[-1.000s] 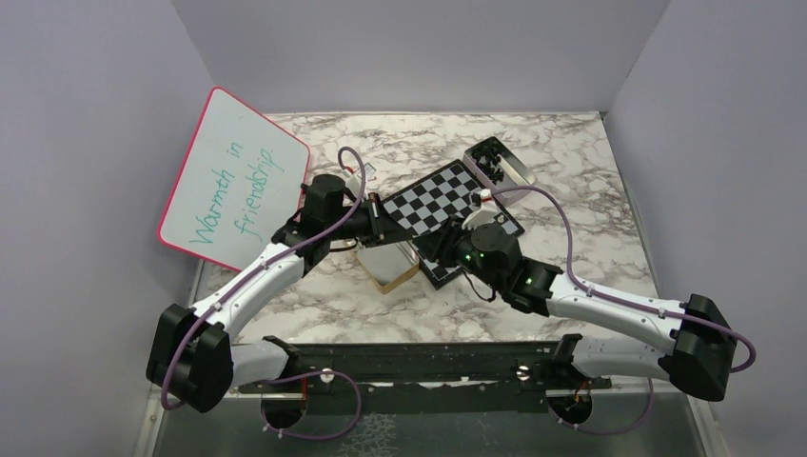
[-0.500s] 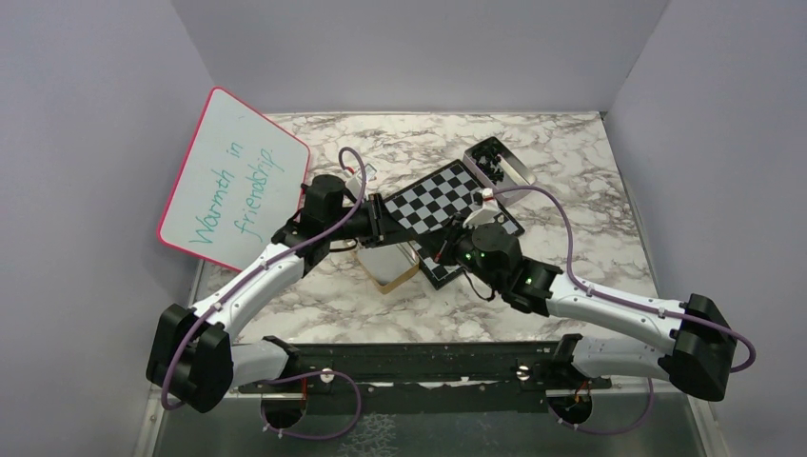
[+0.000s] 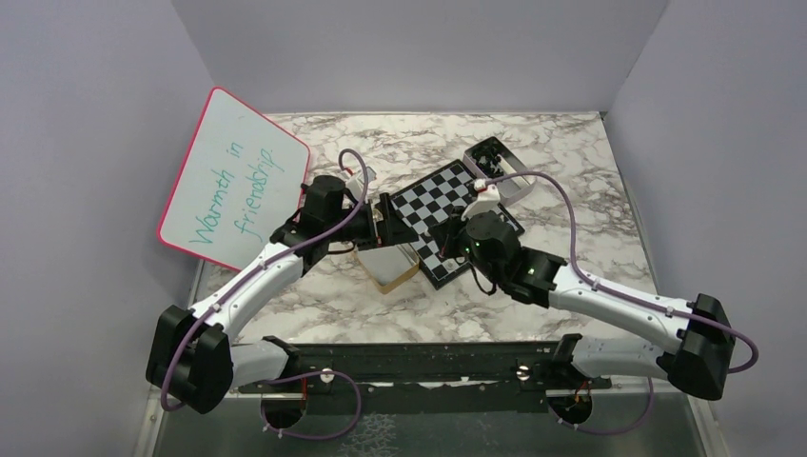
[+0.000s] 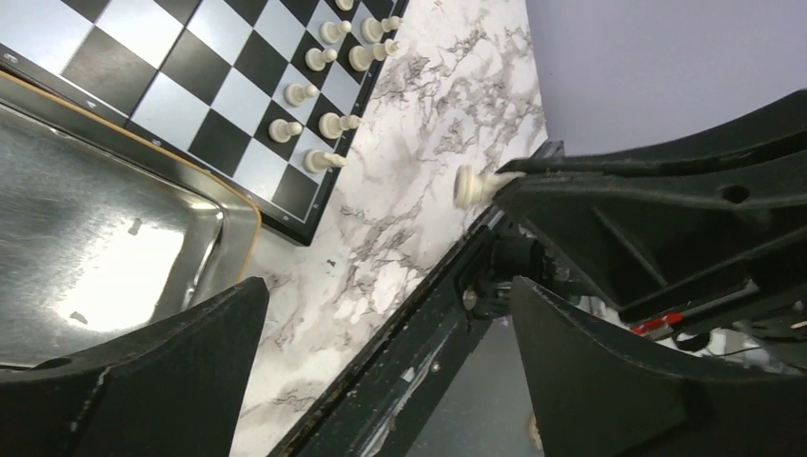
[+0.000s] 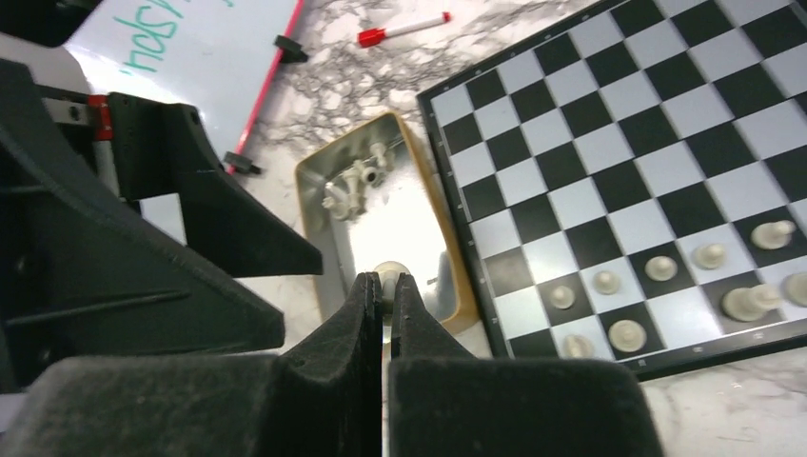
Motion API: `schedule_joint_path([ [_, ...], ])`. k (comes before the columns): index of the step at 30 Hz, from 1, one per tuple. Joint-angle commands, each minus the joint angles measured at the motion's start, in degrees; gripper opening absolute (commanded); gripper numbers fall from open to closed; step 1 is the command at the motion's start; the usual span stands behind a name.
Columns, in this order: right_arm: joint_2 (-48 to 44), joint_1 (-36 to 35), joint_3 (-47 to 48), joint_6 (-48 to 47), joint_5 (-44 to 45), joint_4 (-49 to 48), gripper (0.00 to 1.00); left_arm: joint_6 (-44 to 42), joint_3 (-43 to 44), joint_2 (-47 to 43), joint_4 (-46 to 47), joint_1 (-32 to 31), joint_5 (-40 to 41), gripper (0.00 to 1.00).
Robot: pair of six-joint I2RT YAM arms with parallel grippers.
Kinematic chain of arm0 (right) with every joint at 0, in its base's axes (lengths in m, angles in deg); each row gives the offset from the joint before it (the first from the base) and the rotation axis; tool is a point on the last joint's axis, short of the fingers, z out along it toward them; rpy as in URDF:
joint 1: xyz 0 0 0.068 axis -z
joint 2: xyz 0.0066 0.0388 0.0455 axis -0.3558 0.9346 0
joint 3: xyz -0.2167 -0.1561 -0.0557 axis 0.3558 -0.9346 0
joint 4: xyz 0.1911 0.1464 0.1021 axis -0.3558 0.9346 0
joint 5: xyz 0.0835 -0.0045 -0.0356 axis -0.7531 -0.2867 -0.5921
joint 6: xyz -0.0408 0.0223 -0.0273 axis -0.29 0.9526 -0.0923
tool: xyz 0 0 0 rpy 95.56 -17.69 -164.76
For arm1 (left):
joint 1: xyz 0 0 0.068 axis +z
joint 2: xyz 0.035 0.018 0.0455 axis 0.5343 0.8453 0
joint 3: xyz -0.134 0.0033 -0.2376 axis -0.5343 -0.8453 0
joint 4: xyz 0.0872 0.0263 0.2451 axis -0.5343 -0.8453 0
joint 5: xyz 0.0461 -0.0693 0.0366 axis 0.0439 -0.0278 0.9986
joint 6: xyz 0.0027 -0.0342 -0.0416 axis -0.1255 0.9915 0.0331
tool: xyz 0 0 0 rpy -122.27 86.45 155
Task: Set up the chess pieces on the board
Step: Place the chess piece on the chessboard.
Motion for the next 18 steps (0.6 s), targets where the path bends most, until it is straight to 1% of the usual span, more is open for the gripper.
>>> schedule_joint_path([
  [1,1.6,1.9,4.2,-7.7,5.5,10.5,0.01,-6.6,3.3,0.1,-4.4,-0.2,2.0,0.99],
  [4,1.8,4.6,5.3,-9.8,6.0,13.8,0.01,-10.2,3.9,0.3,-6.8,-0.2,3.3,0.99],
  [7,1.1,9.8,5.1,-11.2,4.4,15.5,0.01,-14.4,4.2,0.1,-9.4,-0.2,5.9,0.99],
  [13,0.8,19.9,4.2,-14.5,0.9,17.3,0.01,-22.5,3.9,-1.0,-14.1,-0.2,12.8,0.99],
  [18,2.4,26.0,3.0,-15.6,-1.5,16.9,0.01,-28.2,1.8,-2.9,-15.1,-0.2,18.9,0.99],
])
